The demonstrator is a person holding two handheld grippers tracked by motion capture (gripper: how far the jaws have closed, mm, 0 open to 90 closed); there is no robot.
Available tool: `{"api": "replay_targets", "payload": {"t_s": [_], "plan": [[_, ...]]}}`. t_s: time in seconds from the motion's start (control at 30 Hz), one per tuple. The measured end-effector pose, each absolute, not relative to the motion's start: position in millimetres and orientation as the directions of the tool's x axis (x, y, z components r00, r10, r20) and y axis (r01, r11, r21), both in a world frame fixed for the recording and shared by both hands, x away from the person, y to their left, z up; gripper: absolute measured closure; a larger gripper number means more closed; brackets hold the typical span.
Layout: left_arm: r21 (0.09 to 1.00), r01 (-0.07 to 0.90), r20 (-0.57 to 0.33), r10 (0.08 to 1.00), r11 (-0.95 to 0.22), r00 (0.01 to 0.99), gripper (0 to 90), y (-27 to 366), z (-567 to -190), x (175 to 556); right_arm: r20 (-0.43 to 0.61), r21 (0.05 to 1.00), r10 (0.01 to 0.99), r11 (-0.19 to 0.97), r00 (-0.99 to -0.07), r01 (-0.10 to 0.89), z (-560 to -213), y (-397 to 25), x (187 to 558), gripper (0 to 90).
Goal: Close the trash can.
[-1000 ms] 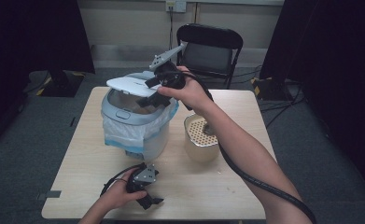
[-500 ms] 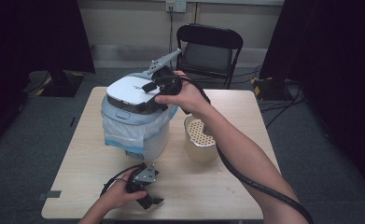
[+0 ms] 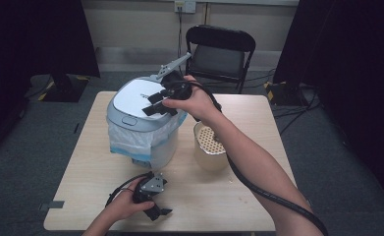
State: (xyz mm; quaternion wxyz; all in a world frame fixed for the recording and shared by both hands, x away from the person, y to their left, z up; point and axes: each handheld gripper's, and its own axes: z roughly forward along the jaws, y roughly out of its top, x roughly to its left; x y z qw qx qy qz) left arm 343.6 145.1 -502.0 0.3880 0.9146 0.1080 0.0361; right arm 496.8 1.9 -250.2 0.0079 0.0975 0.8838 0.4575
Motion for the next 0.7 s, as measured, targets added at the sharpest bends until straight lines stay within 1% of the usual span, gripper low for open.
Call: {"api": "replay_targets", "payload": {"t_s": [0.03, 0.1, 0.17, 0.37, 0.67, 0.7], "plan": [[0.717, 0.169, -0.018, 0.225, -0.676, 0.974, 0.0, 145.2, -502.0, 343.7, 0.066, 0.811, 0.181, 0.564, -0.981, 0.159, -250.3, 2.0, 497.2, 50.1], [0.718, 0.17, -0.018, 0.226, -0.676, 0.974, 0.0, 145.1, -502.0, 343.6, 0.016, 0.802, 0.183, 0.585, -0.983, 0.121, -249.2, 3.4, 498.6, 51.6], [0.718, 0.169, -0.018, 0.225, -0.675, 0.974, 0.0, 145.1, -502.1, 343.6, -0.003, 0.799, 0.183, 0.591, -0.983, 0.107, -249.2, 5.1, 498.5, 51.7], [0.718, 0.169, -0.018, 0.225, -0.675, 0.974, 0.0, 145.1, -502.1, 343.6, -0.011, 0.802, 0.184, 0.589, -0.983, 0.102, -249.9, 8.5, 501.8, 52.3], [0.718, 0.171, -0.018, 0.227, -0.675, 0.974, 0.0, 145.1, -502.1, 343.4, 0.003, 0.83, 0.21, 0.544, -0.978, 0.119, -255.2, 12.6, 507.5, 52.5], [0.703, 0.172, -0.013, 0.231, -0.69, 0.973, 0.0, 145.3, -500.3, 343.2, 0.004, 0.827, 0.211, 0.548, -0.977, 0.122, -254.7, 13.2, 508.0, 52.5]]}}
